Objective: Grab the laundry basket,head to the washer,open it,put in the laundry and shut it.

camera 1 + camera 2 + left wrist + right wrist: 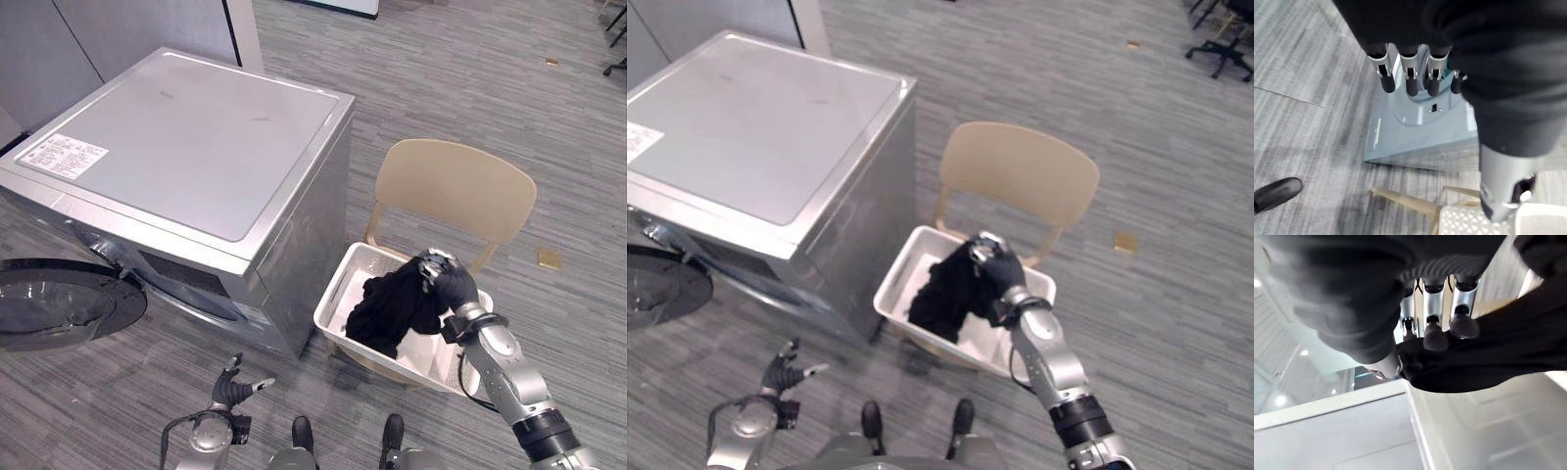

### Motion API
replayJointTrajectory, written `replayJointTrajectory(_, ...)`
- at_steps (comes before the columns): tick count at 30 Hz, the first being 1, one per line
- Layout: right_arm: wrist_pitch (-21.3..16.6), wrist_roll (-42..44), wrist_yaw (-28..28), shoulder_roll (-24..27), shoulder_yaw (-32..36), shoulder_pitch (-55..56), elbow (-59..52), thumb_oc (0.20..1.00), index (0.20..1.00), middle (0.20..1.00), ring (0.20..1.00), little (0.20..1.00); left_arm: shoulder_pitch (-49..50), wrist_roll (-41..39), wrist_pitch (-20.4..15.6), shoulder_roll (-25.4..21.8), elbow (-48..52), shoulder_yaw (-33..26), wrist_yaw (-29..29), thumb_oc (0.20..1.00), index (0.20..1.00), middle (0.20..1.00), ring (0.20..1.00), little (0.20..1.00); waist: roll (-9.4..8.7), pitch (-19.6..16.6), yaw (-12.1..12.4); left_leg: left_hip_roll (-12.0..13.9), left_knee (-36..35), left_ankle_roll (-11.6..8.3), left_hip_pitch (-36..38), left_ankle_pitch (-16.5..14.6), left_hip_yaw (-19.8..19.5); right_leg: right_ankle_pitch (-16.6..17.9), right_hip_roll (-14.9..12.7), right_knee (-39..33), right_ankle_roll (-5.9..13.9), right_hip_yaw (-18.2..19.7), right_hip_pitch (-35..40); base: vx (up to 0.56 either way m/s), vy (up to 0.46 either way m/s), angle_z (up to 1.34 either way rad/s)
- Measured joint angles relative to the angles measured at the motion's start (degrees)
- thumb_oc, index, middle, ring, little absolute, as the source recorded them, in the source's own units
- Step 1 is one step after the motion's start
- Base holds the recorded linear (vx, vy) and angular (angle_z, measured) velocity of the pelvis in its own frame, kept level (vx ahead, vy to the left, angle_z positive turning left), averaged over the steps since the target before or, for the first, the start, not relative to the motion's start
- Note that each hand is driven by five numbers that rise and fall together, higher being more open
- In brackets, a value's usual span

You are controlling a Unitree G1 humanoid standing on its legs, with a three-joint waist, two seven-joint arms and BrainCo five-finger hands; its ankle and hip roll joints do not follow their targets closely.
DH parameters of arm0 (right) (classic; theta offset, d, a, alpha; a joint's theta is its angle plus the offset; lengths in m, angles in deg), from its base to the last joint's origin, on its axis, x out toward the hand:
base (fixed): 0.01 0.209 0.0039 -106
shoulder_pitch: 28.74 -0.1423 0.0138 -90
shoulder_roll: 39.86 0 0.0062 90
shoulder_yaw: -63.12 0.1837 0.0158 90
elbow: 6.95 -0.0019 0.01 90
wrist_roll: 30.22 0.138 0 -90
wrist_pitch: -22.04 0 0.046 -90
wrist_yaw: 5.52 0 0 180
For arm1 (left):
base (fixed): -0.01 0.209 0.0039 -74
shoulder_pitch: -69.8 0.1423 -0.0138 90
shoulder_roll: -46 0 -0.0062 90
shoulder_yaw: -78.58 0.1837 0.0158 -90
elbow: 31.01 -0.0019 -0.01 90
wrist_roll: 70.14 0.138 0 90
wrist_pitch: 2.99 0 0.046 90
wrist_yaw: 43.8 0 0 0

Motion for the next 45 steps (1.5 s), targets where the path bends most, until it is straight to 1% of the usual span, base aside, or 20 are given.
replayJointTrajectory(1, -0.2, 0.2, 0.2, 0.1, 0.5, -0.2, -0.6, 0.200, 0.200, 0.200, 0.200, 0.200, -1.5, -0.6, 0.0, -0.1, 0.7, 0.9, 0.2, 1.000, 1.000, 1.000, 1.000, 1.000, 1.07, 0.5, -0.4, 1.0, 2.2, 0.54, -2.4, 0.5, -0.9, -4.3, 0.3, 7.1, 1.88, 3.5, -3.0, -0.09, -0.037, 0.72)
replayJointTrajectory(3, -0.9, 1.4, 0.0, 0.4, 0.5, -1.1, -1.5, 0.200, 0.200, 0.200, 0.200, 0.200, -4.2, -2.0, -1.0, -1.0, 5.2, 1.9, 0.2, 1.000, 1.000, 1.000, 1.000, 1.000, 0.46, 0.4, -0.6, 1.9, 3.1, 0.92, -3.9, -0.6, -2.7, -10.6, 1.5, 21.5, 1.55, 6.8, -6.2, -0.21, -0.125, 0.93)
replayJointTrajectory(5, -1.2, 1.4, 0.1, -0.7, 0.5, -2.7, -1.9, 0.200, 0.200, 0.200, 0.200, 0.200, -4.7, -2.0, -0.7, -1.7, 5.7, 1.9, 0.7, 1.000, 1.000, 1.000, 1.000, 1.000, -0.43, 0.7, 1.3, 2.0, 3.9, 0.24, -4.4, 0.6, -3.5, -15.0, 1.6, 23.9, 1.73, 9.7, -5.5, -0.22, -0.168, 0.39)
replayJointTrajectory(7, -2.1, 1.6, 0.6, -1.5, 0.0, -4.4, -3.3, 0.200, 0.200, 0.200, 0.200, 0.200, -3.7, -2.1, -0.4, -2.4, 7.4, 2.1, 1.2, 1.000, 1.000, 1.000, 1.000, 1.000, -0.30, 0.9, 3.1, 2.6, 3.8, -1.11, -6.4, 1.7, -5.2, -19.5, 3.4, 23.9, 0.44, 10.2, -4.9, -0.32, -0.284, 0.42)
replayJointTrajectory(8, -2.2, 1.8, 1.1, -1.6, -0.6, -5.3, -4.2, 0.200, 0.200, 0.200, 0.200, 0.200, -3.1, -2.1, -0.4, -2.6, 9.3, 2.3, 1.3, 1.000, 1.000, 1.000, 1.000, 1.000, -0.17, 0.9, 3.7, 3.3, 4.0, -1.99, -7.4, 2.7, -6.4, -20.9, 4.5, 22.4, -3.26, 10.4, -4.9, -0.30, -0.251, 0.43)
replayJointTrajectory(13, -3.8, 3.5, 2.7, -1.7, -3.0, -9.3, -4.7, 0.200, 0.200, 0.200, 0.200, 0.200, -2.4, -2.0, -0.4, -2.4, 12.5, 6.0, 1.2, 1.000, 1.000, 1.000, 1.000, 1.000, 3.40, 1.2, 6.7, 8.7, 2.7, -2.36, -12.1, 5.0, -10.2, -17.1, 12.1, 20.6, -9.13, 6.8, -7.4, -0.31, -0.102, 0.43)
replayJointTrajectory(15, -3.9, 3.6, 3.6, -1.4, -4.7, -10.6, -4.8, 0.200, 0.200, 0.200, 0.200, 0.200, -3.9, -1.8, -0.1, -2.3, 12.6, 8.3, 1.2, 1.000, 1.000, 1.000, 1.000, 1.000, 2.99, 1.8, 5.5, 9.0, 2.7, -3.05, -14.2, -0.7, -8.6, -15.4, 10.1, 20.2, -12.05, 1.9, -8.4, -0.26, 0.025, 0.98)
replayJointTrajectory(17, -3.8, 3.6, 4.4, -1.1, -6.7, -11.5, -4.8, 0.200, 0.200, 0.200, 0.200, 0.200, -5.0, -1.5, -0.1, -2.2, 12.7, 10.0, 1.2, 1.000, 1.000, 1.000, 1.000, 1.000, 2.21, 1.9, 4.8, 7.5, 5.2, -3.40, -13.3, -0.7, -4.8, -13.8, 7.5, 18.2, -13.00, 0.3, -7.8, -0.30, 0.026, 0.70)
replayJointTrajectory(19, -3.7, 3.6, 4.6, 1.2, -10.9, -17.2, -7.8, 0.200, 0.200, 0.200, 0.200, 0.200, -8.8, -0.6, -0.2, -1.1, 12.8, 11.1, 2.2, 1.000, 1.000, 1.000, 1.000, 1.000, 0.96, 2.2, 1.6, 4.1, 19.9, -4.34, -11.6, -4.9, -4.3, -10.5, 3.9, 12.6, -11.98, -2.8, -4.5, -0.10, 0.092, 0.86)
replayJointTrajectory(20, -4.2, 3.6, 4.6, 1.0, -10.5, -18.5, -9.0, 0.200, 0.200, 0.200, 0.200, 0.200, -10.4, 0.4, -0.5, -0.3, 12.8, 11.1, 2.8, 1.000, 1.000, 1.000, 1.000, 1.000, 0.46, 2.0, 0.5, 3.8, 20.0, -4.20, -9.0, -5.7, -4.2, -9.3, 3.4, 10.7, -11.69, -3.7, -3.2, 0.05, 0.153, 1.20)
replayJointTrajectory(22, -5.6, 3.6, 5.4, -0.9, -10.1, -23.0, -10.7, 0.200, 0.200, 0.200, 0.200, 0.200, -15.0, 1.4, -0.5, 1.2, 12.8, 14.8, 4.1, 1.000, 1.000, 1.000, 1.000, 1.000, 1.20, 1.0, -2.3, 4.5, 11.3, -5.03, 0.8, -6.4, -0.5, -7.1, 4.5, 6.1, -10.08, -6.2, 0.1, 0.06, 0.180, 0.75)
replayJointTrajectory(24, -6.6, 3.6, 5.7, -4.6, -10.8, -24.9, -10.8, 0.200, 0.200, 0.200, 0.200, 0.200, -18.6, 4.2, -0.5, 4.2, 10.3, 16.6, 5.9, 1.000, 1.000, 1.000, 1.000, 1.000, 1.69, -1.4, -2.9, 2.5, -0.7, -3.98, 6.2, -2.7, 0.1, -5.4, 5.7, 5.5, -8.46, -6.1, -1.5, 0.10, 0.173, 0.08)
replayJointTrajectory(29, -6.2, 3.4, 6.7, -6.9, -15.6, -30.5, -10.9, 0.200, 0.200, 0.200, 0.200, 0.200, -24.6, 7.9, 0.0, 5.1, 4.1, 22.8, 9.5, 1.000, 1.000, 1.000, 1.000, 1.000, -1.51, -5.5, -3.5, -0.8, -1.5, -2.99, 6.7, -2.0, 0.3, -4.4, 2.2, 5.2, -5.90, -5.6, -1.7, 0.04, 0.106, 0.05)
replayJointTrajectory(30, -6.2, 3.4, 6.7, -8.2, -16.0, -31.9, -10.9, 0.200, 0.200, 0.200, 0.200, 0.200, -27.8, 7.9, 0.2, 5.8, 0.6, 23.7, 10.2, 0.200, 0.200, 0.200, 0.200, 0.200, -1.50, -5.7, -3.5, -1.1, -1.4, -2.92, 6.8, -2.0, 0.5, -4.0, 2.1, 5.0, -5.40, -5.0, -1.7, 0.02, 0.070, -0.17)
replayJointTrajectory(38, -6.1, 3.7, 5.4, -4.4, -15.6, -13.5, -11.0, 0.200, 0.200, 0.200, 0.200, 0.200, -18.6, 4.1, 0.8, 6.3, 7.6, 20.6, 9.5, 0.200, 0.200, 0.200, 0.200, 0.200, 0.66, -7.4, -4.4, 0.2, -1.4, -2.87, 8.0, -2.0, 1.9, -1.8, 4.6, -0.1, -5.71, -2.7, 0.7, -0.01, 0.021, -0.18)
replayJointTrajectory(39, -6.0, 3.6, 4.5, -3.9, -13.4, -9.5, -11.7, 0.272, 0.272, 0.272, 0.272, 0.272, -15.1, 2.6, 0.7, 6.3, 11.3, 18.3, 9.1, 0.200, 0.200, 0.200, 0.200, 0.200, 0.73, -7.5, -4.3, 0.5, -1.5, -2.68, 8.1, -2.2, 1.9, -1.8, 4.9, -0.2, -5.65, -2.7, 0.9, 0.00, 0.000, 0.00)
replayJointTrajectory(41, -5.4, 2.9, 4.0, -1.1, -10.3, -4.6, -11.4, 0.592, 0.592, 0.592, 0.592, 0.592, -12.2, 1.4, 0.7, 5.1, 13.5, 15.3, 8.6, 0.200, 0.200, 0.200, 0.200, 0.200, 1.51, -7.5, -4.4, 0.6, -1.7, -2.68, 7.9, -2.2, 1.9, -1.7, 5.2, -0.8, -5.60, -2.7, 0.8, -0.01, 0.002, -0.02)
replayJointTrajectory(42, -5.2, 1.0, 3.8, 0.0, -7.7, -1.4, -11.3, 0.893, 0.893, 0.893, 0.893, 0.893, -10.3, 0.3, 0.6, 5.0, 15.0, 13.6, 7.9, 0.200, 0.200, 0.200, 0.200, 0.200, 1.94, -7.5, -4.3, 0.7, -1.7, -2.68, 7.7, -2.2, 1.7, -1.7, 5.3, -0.9, -5.59, -2.9, 0.8, -0.02, 0.005, 0.05)
replayJointTrajectory(43, -4.2, 0.9, 4.4, 1.6, -6.2, 0.7, -10.3, 1.000, 1.000, 1.000, 1.000, 1.000, -8.7, 0.1, 0.6, 4.5, 15.3, 12.4, 7.8, 0.200, 0.200, 0.200, 0.200, 0.200, 2.49, -7.5, -4.3, 0.7, -1.8, -2.68, 7.8, -2.2, 1.8, -1.7, 5.3, -1.0, -5.62, -3.0, 0.8, -0.02, 0.007, 0.03)
replayJointTrajectory(45, -3.1, -3.7, 3.9, 4.4, -2.2, 5.9, -10.0, 1.000, 1.000, 1.000, 1.000, 1.000, -5.7, 0.0, 0.6, 3.2, 16.3, 9.6, 6.6, 0.200, 0.200, 0.200, 0.200, 0.200, 3.55, -7.5, -4.4, 0.7, -1.9, -2.63, 7.7, -2.2, 1.8, -1.5, 5.3, -1.6, -5.45, -2.9, 1.0, 0.00, 0.000, 0.00)
